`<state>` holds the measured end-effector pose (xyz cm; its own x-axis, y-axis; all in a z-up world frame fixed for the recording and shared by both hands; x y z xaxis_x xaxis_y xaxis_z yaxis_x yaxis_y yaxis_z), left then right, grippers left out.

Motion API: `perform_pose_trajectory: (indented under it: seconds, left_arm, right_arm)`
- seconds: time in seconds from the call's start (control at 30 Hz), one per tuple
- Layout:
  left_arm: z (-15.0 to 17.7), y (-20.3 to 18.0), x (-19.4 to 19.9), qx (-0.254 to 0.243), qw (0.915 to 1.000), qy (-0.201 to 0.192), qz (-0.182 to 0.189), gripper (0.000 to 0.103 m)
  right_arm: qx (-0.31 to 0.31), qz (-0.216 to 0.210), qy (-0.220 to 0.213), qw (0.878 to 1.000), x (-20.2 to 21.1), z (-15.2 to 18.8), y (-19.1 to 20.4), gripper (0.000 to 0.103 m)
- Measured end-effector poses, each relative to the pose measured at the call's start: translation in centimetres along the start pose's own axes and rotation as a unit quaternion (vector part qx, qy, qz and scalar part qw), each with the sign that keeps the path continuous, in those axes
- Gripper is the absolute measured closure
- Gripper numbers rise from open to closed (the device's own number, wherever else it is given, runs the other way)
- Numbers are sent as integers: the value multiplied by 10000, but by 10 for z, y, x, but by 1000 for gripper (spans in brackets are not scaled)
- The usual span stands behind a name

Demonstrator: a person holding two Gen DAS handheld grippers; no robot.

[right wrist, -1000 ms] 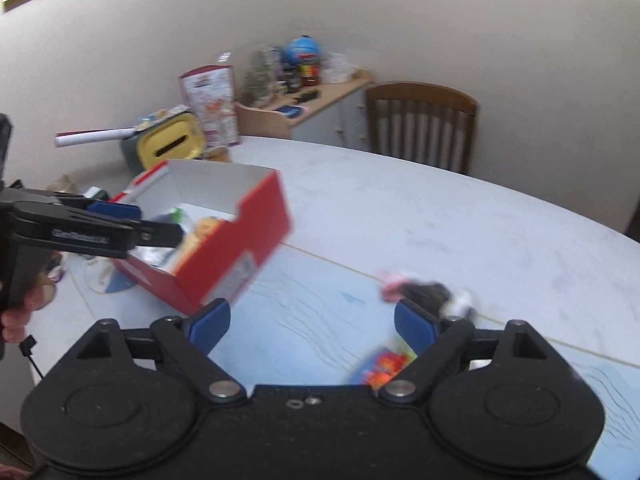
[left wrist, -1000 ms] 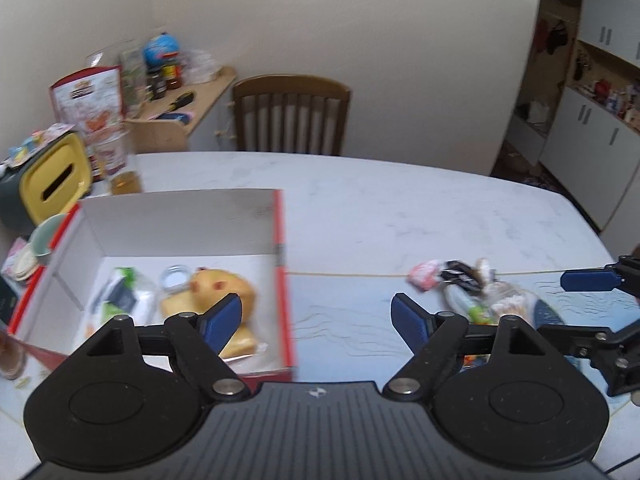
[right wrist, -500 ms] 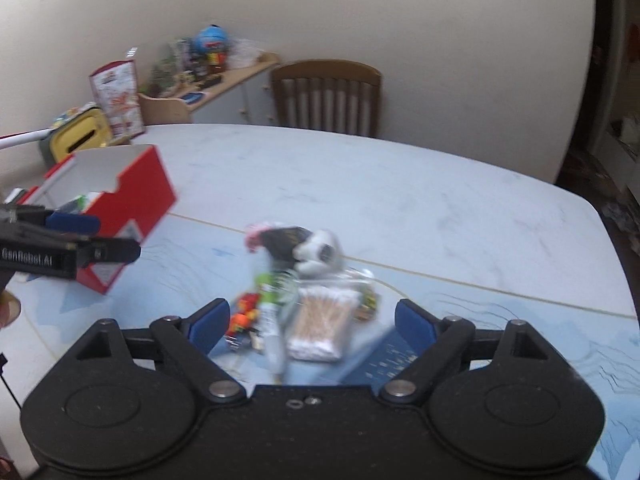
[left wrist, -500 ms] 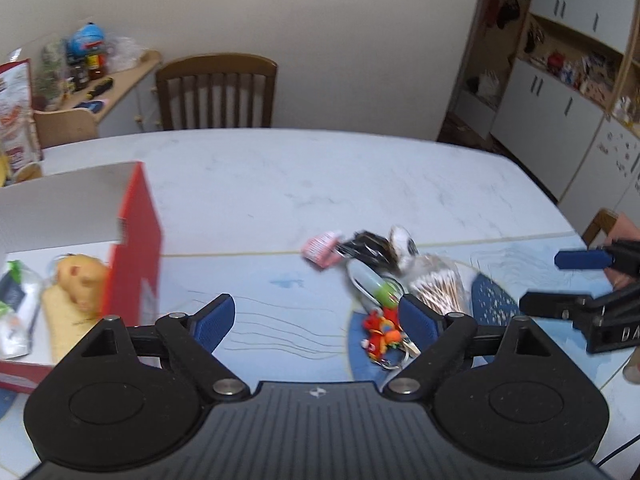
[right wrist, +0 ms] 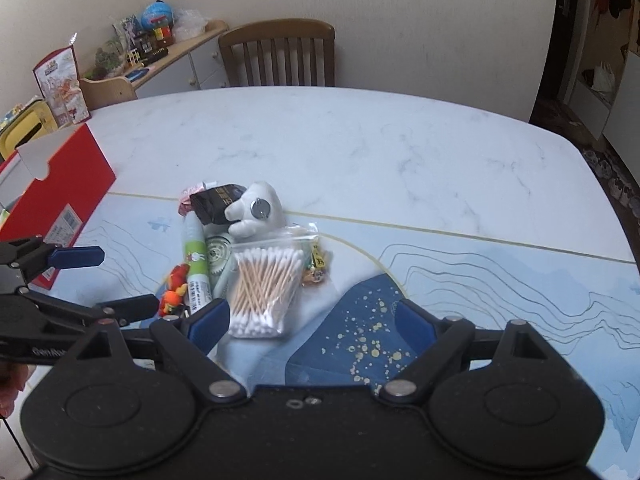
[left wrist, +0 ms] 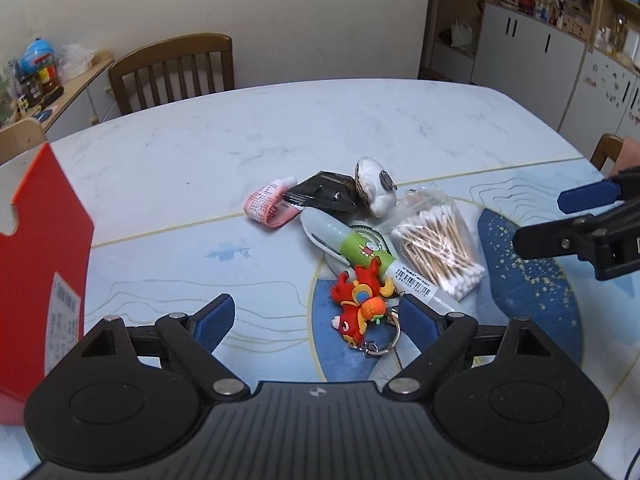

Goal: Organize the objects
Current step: 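Withdraw both grippers from the box toward the remaining items, then grasp the red toy keychain with the left gripper while the right grasps the cotton swab bag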

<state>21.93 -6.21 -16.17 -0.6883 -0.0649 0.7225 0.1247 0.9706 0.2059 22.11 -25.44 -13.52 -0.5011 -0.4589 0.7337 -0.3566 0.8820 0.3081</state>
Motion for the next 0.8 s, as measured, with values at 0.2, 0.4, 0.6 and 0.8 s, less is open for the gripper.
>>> perform_pose_trajectory:
  seconds: [0.2,0.4,0.6,0.8]
  left_arm:
    - [2,-6,-17,-50,10000,65,2,14]
    - [3,-6,-26,34,9999,40,119,13]
    - [2,-8,-29,108,9992,20,388,13]
    - [4,-10,-33,216,9972,110,712,22]
  right_arm:
    - [-114,54,120,9998,-22,-4,-5,14]
    - [-154,62,302,9994,-47,-4,-5,15]
    - [-162,-3,408,9990,-62,-3,-2,19]
    - [-336,-183,432,9983,-69,-4,-3,34]
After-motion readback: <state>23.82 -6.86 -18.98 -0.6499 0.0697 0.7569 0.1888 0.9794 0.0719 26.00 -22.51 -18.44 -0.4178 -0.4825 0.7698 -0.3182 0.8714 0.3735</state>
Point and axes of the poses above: each gripper's, at about its wrist camera, not at the fingertips, and x roughly against the way its jaws point, y to its left, z to its underside, the point moved 6 cm from there along -x, roughly the way its jaws point, and after that the axes turned 15 degrees about -z, right-handed, at the moved point
